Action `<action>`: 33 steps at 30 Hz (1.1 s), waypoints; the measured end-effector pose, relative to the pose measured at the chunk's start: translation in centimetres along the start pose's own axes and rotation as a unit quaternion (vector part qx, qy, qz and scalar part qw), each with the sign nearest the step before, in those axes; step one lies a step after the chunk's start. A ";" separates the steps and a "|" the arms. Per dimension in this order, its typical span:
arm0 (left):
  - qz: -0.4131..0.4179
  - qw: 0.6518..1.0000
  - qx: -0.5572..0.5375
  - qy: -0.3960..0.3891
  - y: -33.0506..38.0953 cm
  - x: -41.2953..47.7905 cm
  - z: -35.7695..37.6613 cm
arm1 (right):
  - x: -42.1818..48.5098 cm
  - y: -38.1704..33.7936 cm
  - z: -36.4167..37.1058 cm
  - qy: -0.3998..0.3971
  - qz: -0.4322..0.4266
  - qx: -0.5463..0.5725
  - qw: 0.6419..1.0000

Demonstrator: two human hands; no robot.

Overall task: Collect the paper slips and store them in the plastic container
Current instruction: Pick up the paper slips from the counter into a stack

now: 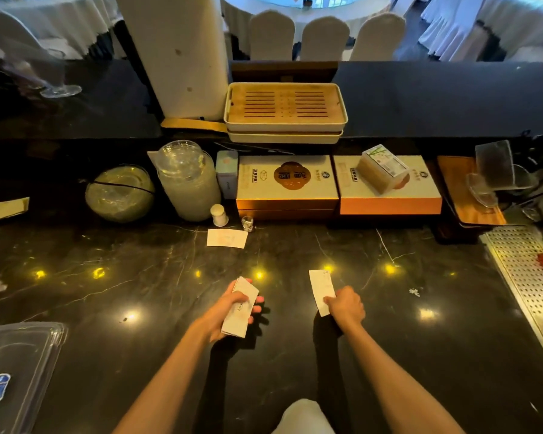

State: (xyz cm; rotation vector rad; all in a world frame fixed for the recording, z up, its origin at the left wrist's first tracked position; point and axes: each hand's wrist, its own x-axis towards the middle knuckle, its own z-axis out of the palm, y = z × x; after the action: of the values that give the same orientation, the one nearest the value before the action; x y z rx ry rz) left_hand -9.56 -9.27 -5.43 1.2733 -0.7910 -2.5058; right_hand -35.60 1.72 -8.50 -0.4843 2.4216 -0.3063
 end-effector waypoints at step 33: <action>0.085 0.974 -0.190 0.088 5.4 -2.6 -19.5 | -3.7 -28.8 11.0 0.018 -0.248 -0.213 0.945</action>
State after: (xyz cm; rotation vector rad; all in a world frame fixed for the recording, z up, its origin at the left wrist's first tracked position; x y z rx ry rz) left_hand 7.39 -19.73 -10.01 1.2110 -0.3412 -2.2304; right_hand -18.27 -23.89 -5.25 -1.2975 2.3683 0.0104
